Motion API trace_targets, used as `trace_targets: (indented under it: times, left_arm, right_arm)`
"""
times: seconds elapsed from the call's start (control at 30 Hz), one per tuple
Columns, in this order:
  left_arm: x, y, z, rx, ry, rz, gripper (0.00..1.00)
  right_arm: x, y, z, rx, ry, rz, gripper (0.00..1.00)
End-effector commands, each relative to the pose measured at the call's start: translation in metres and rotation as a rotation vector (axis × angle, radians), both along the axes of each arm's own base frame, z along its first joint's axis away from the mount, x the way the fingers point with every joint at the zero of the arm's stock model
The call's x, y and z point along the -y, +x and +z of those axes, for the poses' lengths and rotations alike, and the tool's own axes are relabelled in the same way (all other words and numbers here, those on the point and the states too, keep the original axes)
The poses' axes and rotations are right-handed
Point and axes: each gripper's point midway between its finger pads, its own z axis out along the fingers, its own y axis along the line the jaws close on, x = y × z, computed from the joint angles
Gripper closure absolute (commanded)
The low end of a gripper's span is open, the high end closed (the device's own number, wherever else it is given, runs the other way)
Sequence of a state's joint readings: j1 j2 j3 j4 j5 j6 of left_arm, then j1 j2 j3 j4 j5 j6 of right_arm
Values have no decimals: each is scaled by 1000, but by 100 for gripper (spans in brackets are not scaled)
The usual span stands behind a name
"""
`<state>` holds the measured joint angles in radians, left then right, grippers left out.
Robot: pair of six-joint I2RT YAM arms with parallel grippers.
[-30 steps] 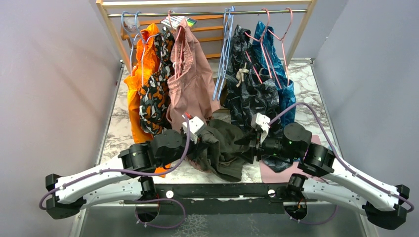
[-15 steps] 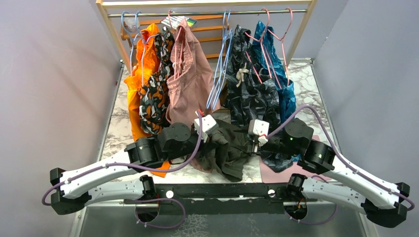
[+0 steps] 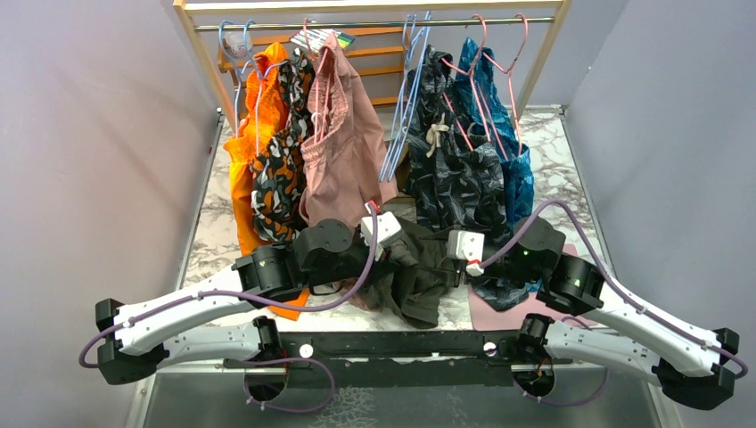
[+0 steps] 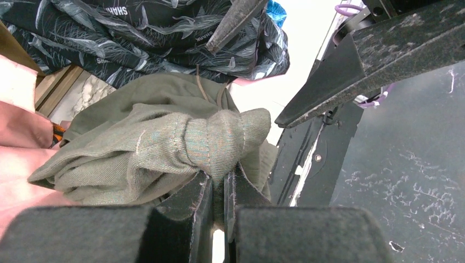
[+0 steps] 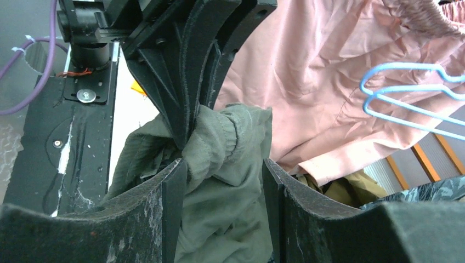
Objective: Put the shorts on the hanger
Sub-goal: Adjust the shorts at the center of the board.
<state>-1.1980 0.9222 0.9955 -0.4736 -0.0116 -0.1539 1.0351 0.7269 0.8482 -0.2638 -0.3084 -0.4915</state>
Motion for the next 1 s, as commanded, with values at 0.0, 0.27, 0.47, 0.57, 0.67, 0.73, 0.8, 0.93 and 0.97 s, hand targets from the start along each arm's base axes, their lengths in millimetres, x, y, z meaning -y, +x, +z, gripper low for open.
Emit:
trace_targets:
  times: [0.0,0.27,0.47,0.57,0.67,0.73,0.8,0.93,0.97]
  left_arm:
    - [6,1,33,49,-79,-18,100]
    - [11,-2,39,40,-88,-39,100]
    - [15,-6,42,30,-95,-65,100]
    - [18,-10,39,12,-91,-86,100]
    - [21,-14,38,-4,-93,-108,100]
    - [21,-15,40,-7,-97,-114,100]
    - [22,-16,39,-8,-94,-121,100]
    - [24,-19,34,-19,-84,-140,100]
    - [24,-19,32,-22,-80,-142,100]
  right_arm:
    - [-1,-13,-4,16,-8,70,43]
    - [-5,-5,-4,40,-4,45,43]
    - [-6,1,-1,73,17,18,43]
    - [-5,6,5,106,45,-10,44]
    - [-5,9,5,123,40,-20,46]
    - [-4,11,6,132,43,-29,47]
    - [-4,12,9,141,56,-39,51]
    - [-5,13,13,153,71,-43,64]
    - [-6,13,14,152,75,-38,69]
